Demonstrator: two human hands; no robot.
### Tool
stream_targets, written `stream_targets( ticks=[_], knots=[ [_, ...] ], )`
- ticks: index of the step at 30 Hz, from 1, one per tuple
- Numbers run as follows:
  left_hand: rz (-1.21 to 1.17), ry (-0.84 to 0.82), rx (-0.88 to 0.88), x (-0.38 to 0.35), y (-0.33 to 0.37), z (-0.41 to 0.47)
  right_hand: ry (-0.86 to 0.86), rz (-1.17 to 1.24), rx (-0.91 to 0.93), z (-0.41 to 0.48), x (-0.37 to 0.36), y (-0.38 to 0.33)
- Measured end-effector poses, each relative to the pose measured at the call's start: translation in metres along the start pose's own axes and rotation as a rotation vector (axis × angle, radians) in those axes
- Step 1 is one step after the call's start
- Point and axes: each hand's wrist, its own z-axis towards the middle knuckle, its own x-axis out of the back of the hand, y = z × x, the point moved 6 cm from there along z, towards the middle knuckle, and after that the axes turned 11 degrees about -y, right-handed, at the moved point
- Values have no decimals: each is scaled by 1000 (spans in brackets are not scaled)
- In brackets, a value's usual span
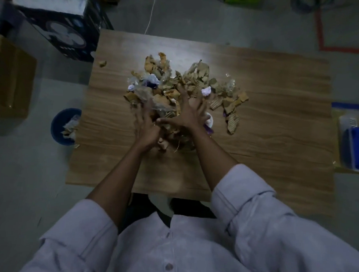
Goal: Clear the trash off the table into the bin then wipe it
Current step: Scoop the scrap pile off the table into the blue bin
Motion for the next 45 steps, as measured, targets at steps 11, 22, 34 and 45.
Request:
stream_targets(
  ticks=[11,22,34,45],
  knots=[
    [-433,-274,-87,-24,10,0,13,-234,5,-11,-35,-18],
    [-558,284,141,-5,-32,-60,213,41,113,-46,-19,21],
    [-1214,24,298,-15,-8,-68,354,599,278,-106,29,27],
    [-938,-280,-53,-25,104,-77,207,271,199,-128,25,9]
  ],
)
